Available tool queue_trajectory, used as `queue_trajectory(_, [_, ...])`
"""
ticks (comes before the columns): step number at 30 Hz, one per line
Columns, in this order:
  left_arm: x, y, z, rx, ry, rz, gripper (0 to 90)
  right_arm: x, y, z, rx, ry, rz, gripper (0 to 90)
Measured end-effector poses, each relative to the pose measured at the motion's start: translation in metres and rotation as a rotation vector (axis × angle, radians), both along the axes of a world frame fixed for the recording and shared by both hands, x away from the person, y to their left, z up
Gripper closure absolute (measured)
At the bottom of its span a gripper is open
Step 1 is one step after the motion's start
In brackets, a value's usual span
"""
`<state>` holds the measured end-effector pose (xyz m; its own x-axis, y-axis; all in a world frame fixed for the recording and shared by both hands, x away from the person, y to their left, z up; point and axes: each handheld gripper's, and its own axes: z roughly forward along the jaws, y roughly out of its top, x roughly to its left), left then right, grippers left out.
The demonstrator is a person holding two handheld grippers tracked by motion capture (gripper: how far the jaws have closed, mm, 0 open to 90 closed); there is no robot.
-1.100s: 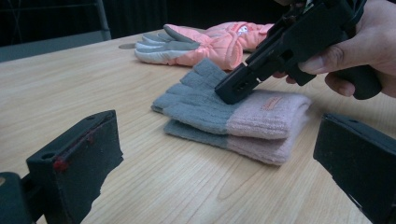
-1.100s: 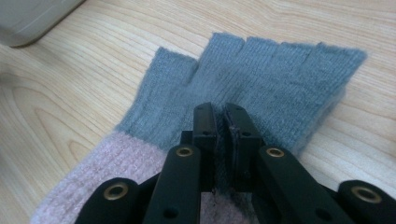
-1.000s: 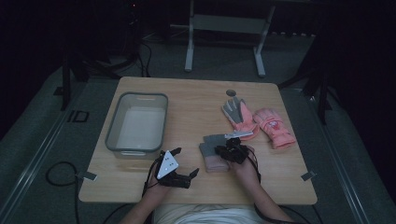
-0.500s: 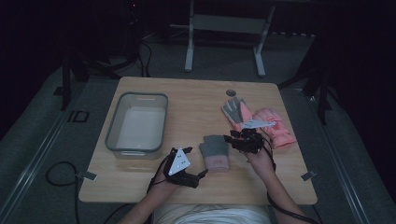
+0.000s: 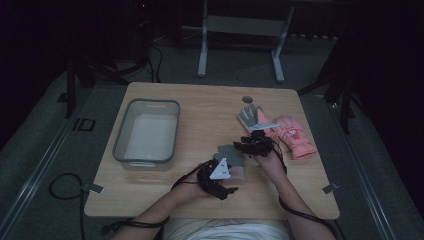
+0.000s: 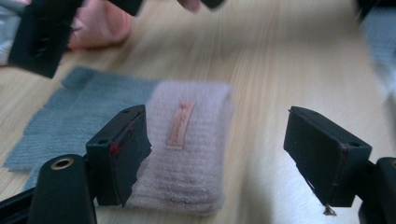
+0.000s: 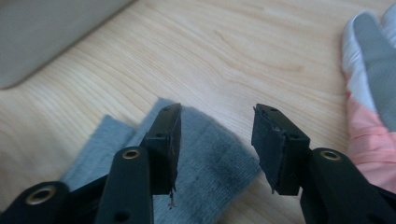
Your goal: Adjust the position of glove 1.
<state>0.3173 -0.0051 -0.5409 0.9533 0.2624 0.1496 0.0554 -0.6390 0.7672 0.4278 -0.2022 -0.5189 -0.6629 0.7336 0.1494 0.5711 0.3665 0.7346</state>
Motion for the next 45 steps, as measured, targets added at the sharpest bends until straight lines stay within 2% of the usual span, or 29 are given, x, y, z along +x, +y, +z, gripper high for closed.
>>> queue_trajectory(2, [0.0, -0.003, -0.004, 0.046, -0.026, -0.011, 26.2, 0.003, 0.002, -0.006, -0.019, 0.009, -0.004, 50.2])
queue_trajectory(7, [0.003, -0.002, -0.003, 0.059, -0.038, -0.015, 30.8, 0.006, 0.003, -0.018, -0.046, 0.043, -0.023, 43.1])
queue_trajectory(9, [0.001, -0.002, -0.005, 0.079, -0.072, -0.018, 31.1, 0.006, 0.004, -0.022, -0.052, 0.066, -0.02, 38.8])
queue_trajectory(14, [-0.004, -0.004, -0.007, 0.123, -0.15, -0.009, 31.1, 0.007, 0.005, -0.027, -0.054, 0.087, -0.035, 36.2])
queue_trajectory(17, [-0.006, -0.005, -0.008, 0.125, -0.178, -0.003, 31.0, 0.008, 0.006, -0.027, -0.064, 0.101, -0.038, 35.9])
queue_trajectory(21, [-0.004, -0.004, -0.009, 0.12, -0.168, -0.004, 32.6, 0.008, 0.007, -0.027, -0.068, 0.104, -0.037, 36.0])
queue_trajectory(24, [-0.001, -0.002, -0.011, 0.122, -0.181, -0.002, 37.5, 0.007, 0.008, -0.027, -0.068, 0.099, -0.036, 37.6])
queue_trajectory(25, [-0.001, -0.002, -0.012, 0.124, -0.196, -0.003, 39.6, 0.006, 0.008, -0.028, -0.066, 0.097, -0.036, 38.3])
queue_trajectory(26, [-0.002, -0.002, -0.013, 0.14, -0.232, -0.006, 41.3, 0.006, 0.008, -0.028, -0.065, 0.094, -0.034, 39.9])
queue_trajectory(28, [-0.003, -0.003, -0.015, 0.159, -0.267, -0.009, 43.7, 0.005, 0.008, -0.027, -0.052, 0.106, -0.026, 46.3])
queue_trajectory(32, [-0.003, -0.005, -0.015, 0.181, -0.295, -0.011, 48.3, 0.006, 0.01, -0.025, -0.054, 0.137, -0.018, 57.0])
queue_trajectory(34, [-0.002, -0.003, -0.012, 0.162, -0.267, -0.003, 57.1, 0.007, 0.011, -0.024, -0.051, 0.16, -0.024, 63.4])
queue_trajectory(35, [0.0, -0.002, -0.011, 0.149, -0.246, 0.005, 63.0, 0.006, 0.011, -0.023, -0.052, 0.157, -0.022, 70.5])
queue_trajectory(36, [0.003, 0.0, -0.008, 0.128, -0.206, 0.015, 65.2, 0.006, 0.011, -0.022, -0.055, 0.15, -0.018, 74.3])
queue_trajectory(39, [0.009, 0.003, -0.004, 0.105, -0.134, 0.014, 68.5, 0.004, 0.013, -0.019, -0.052, 0.14, -0.007, 77.8])
queue_trajectory(42, [0.01, 0.005, 0.002, 0.116, -0.118, 0.006, 69.8, 0.005, 0.012, -0.019, -0.016, 0.16, 0.005, 78.3])
queue_trajectory(45, [0.01, 0.007, 0.009, 0.127, -0.113, 0.004, 70.0, 0.004, 0.013, -0.015, -0.012, 0.157, 0.012, 78.5])
